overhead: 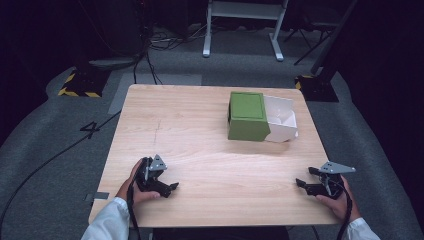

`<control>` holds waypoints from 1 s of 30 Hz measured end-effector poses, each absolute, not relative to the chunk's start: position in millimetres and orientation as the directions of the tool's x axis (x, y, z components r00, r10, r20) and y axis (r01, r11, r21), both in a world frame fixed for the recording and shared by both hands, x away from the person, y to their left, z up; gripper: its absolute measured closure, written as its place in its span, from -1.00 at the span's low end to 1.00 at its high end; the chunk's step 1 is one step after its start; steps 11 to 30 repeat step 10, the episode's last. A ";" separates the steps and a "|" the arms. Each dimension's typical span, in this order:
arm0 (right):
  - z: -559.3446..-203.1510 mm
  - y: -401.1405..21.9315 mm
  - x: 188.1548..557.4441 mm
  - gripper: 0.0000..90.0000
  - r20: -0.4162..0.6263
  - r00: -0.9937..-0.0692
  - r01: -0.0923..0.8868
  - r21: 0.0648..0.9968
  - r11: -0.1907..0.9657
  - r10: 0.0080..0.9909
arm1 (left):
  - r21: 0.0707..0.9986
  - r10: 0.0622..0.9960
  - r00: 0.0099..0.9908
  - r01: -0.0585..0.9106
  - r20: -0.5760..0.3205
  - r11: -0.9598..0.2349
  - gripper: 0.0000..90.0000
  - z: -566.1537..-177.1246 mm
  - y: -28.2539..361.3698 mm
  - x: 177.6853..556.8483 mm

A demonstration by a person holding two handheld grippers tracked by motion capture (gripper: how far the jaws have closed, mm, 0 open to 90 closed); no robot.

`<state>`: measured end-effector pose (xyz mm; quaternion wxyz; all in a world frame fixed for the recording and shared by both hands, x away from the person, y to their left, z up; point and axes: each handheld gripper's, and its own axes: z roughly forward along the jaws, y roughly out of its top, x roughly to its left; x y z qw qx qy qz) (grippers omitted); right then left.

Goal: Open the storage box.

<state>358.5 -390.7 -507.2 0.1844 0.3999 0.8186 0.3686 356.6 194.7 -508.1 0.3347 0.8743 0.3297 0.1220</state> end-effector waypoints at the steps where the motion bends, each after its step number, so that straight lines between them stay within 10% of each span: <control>1: -507.1 -390.6 358.6 -0.52 -0.006 -0.611 0.520 0.751 0.407 0.792 | 0.666 0.657 0.754 0.494 -0.007 -0.559 -0.99 -508.1 194.7 356.7; 30: -507.1 -390.6 358.5 -0.52 -0.006 -0.610 0.521 0.751 0.407 0.792 | 0.665 0.658 0.753 0.495 -0.008 -0.559 -0.99 -508.0 194.7 356.6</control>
